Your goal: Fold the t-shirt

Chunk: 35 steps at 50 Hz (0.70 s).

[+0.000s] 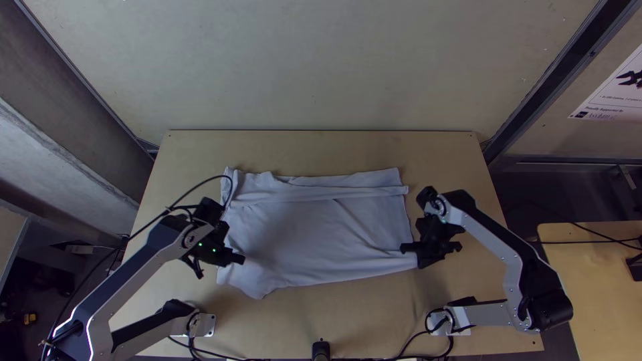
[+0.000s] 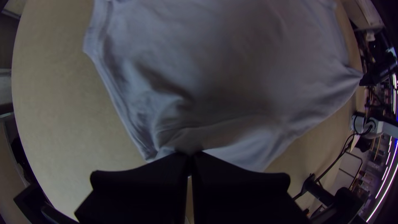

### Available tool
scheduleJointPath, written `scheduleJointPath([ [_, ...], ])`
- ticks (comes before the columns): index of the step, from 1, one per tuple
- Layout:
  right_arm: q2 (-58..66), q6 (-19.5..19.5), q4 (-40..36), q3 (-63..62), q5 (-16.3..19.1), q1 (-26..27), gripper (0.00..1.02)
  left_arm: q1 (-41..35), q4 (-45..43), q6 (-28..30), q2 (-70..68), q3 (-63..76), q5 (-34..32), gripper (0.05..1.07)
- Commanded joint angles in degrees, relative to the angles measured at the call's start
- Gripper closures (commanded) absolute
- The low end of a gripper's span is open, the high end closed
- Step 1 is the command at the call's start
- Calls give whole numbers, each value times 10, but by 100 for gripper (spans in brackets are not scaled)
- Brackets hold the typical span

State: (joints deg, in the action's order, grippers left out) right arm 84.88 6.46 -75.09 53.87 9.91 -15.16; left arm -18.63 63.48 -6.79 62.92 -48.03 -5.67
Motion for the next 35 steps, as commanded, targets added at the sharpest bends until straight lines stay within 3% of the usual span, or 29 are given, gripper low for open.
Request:
scheduleJointPath([
  [1,-9,-15,-15,24,-2,24,99,49,5,38,-11,-12,-16,104],
  [15,-7,7,4,98,1,41,99,129,-16,100,-26,-34,-29,104],
  [24,18,35,23,157,1,41,99,143,-39,121,-8,-65,-31,104],
  [35,67,39,34,229,1,45,99,152,-54,142,56,-130,-31,104],
])
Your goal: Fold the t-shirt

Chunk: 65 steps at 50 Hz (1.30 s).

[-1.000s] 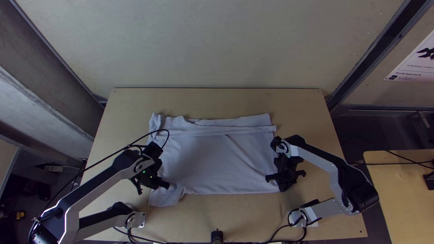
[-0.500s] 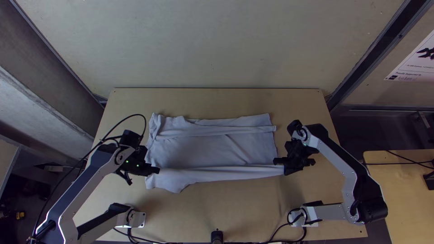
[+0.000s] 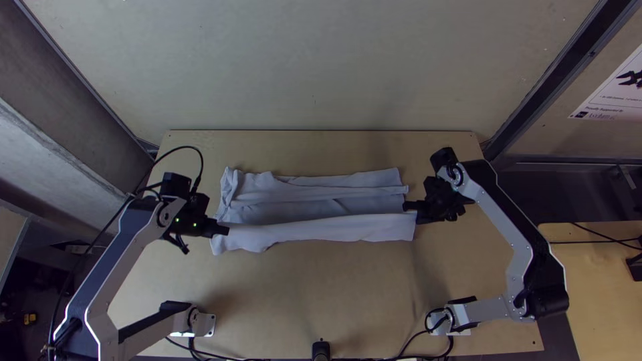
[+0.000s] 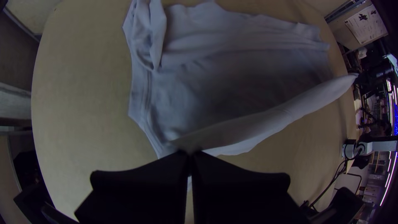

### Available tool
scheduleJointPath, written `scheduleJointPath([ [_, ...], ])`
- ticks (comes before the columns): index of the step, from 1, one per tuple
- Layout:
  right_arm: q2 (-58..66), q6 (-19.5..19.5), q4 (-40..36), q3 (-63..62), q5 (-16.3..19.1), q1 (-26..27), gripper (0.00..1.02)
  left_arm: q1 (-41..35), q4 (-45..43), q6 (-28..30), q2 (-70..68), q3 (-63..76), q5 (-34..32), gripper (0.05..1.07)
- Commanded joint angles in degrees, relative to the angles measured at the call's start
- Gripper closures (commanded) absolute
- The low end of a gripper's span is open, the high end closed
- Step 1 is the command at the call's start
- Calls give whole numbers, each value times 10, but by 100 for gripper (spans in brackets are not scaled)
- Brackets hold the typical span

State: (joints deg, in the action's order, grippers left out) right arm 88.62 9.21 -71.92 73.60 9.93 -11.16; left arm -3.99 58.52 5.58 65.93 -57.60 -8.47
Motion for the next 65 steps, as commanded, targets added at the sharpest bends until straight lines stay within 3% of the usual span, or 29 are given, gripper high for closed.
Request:
scheduleJointPath([
  [1,35,12,3,39,1,5,99,5,-8,18,31,-40,-3,104],
  [51,311,12,6,319,0,11,99,6,-56,53,356,-321,-2,104],
  [65,367,12,41,320,-4,18,98,7,-94,53,419,-309,4,104],
])
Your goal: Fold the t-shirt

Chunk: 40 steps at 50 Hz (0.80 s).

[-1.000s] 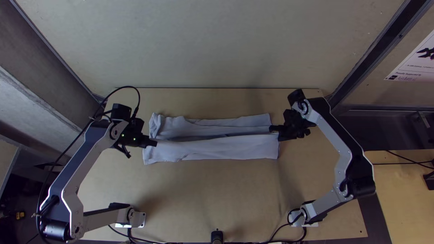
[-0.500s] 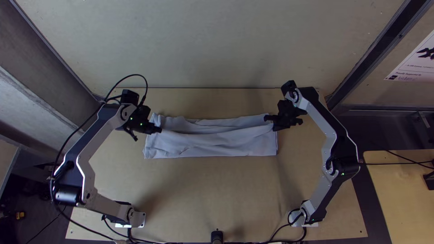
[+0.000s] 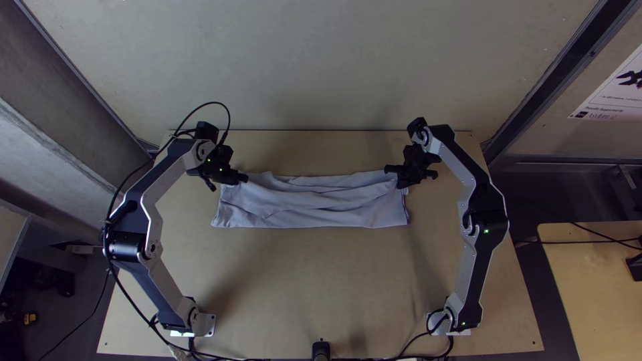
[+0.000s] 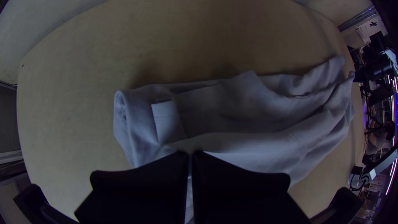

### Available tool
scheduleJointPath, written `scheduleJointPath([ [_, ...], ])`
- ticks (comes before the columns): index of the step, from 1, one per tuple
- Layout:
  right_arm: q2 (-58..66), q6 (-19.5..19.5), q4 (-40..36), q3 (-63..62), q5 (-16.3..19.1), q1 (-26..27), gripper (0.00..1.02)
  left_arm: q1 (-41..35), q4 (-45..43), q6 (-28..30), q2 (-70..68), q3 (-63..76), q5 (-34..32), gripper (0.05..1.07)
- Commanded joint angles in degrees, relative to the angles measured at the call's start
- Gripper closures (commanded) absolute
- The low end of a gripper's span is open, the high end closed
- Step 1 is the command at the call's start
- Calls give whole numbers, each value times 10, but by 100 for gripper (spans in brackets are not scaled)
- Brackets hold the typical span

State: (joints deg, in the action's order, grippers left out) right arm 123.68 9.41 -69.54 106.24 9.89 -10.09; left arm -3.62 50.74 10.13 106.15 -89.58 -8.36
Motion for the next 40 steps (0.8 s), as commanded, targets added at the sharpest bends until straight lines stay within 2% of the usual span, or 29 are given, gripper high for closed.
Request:
scheduleJointPath([
  [1,17,10,24,-9,-4,8,98,4,-22,7,19,16,4,103],
  [3,19,10,33,-14,-8,9,92,5,-32,6,21,27,5,94],
  [4,20,10,36,-16,-11,10,89,5,-35,5,23,31,6,84],
  [5,21,10,41,-16,-16,12,84,5,-39,4,24,36,9,71],
  [6,22,9,43,-17,-22,13,81,5,-42,2,27,40,12,54],
  [8,23,8,47,-17,-36,14,74,5,-43,-3,32,43,15,12],
  [9,23,5,48,-17,-38,16,69,6,-43,-7,34,44,15,8],
  [14,10,-4,48,-21,-45,24,44,13,-52,-24,27,49,14,9],
  [18,-13,-14,48,-29,-47,32,15,19,-52,-35,10,51,8,9],
  [21,-34,-28,55,-34,-48,40,5,27,-52,-38,-7,56,4,9],
  [30,-115,-32,107,-67,-49,76,3,58,-52,-39,-60,75,-24,9],
  [40,-199,-39,109,-87,-56,99,3,117,-45,-35,-97,104,-92,9],
])
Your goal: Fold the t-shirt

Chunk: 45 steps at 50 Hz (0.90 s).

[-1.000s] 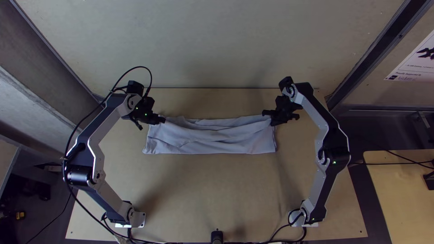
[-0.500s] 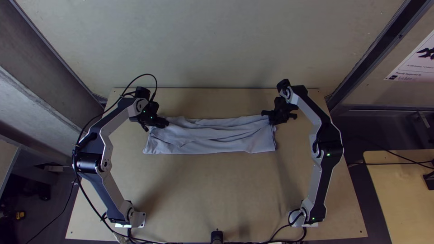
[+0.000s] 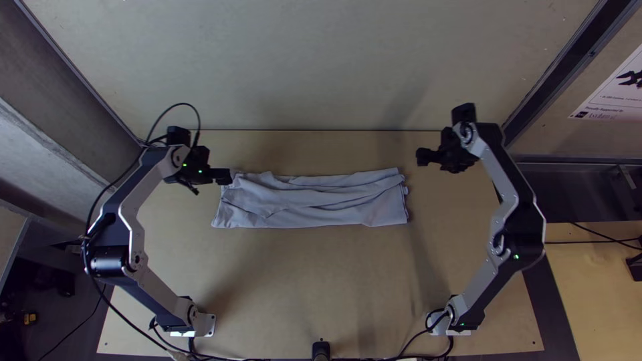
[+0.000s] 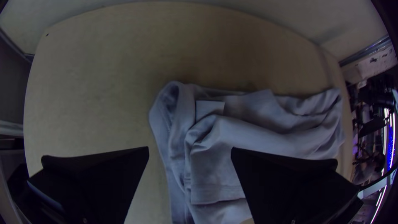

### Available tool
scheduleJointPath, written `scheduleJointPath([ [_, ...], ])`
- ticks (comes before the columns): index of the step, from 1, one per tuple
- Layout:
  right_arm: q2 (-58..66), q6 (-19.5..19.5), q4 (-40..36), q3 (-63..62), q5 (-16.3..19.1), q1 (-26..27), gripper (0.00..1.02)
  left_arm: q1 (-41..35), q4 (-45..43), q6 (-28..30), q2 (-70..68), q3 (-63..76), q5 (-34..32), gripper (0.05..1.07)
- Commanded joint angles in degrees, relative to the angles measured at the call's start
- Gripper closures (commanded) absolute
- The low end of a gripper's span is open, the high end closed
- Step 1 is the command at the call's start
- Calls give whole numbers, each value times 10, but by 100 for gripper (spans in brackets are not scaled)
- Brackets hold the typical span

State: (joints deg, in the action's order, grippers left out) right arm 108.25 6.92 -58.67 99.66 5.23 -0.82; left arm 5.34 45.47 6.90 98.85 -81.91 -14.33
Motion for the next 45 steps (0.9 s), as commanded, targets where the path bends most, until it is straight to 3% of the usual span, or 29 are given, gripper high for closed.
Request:
scheduleJointPath([
  [1,-54,-16,1,-27,-10,7,3,34,12,-1,-26,29,-44,9],
  [14,-166,-16,0,-77,-8,16,3,114,44,6,-16,52,-201,9],
  [24,-234,-14,0,-86,5,20,3,140,49,18,31,54,-278,9],
  [45,-277,-13,0,-102,7,15,3,149,53,41,124,57,-311,9],
])
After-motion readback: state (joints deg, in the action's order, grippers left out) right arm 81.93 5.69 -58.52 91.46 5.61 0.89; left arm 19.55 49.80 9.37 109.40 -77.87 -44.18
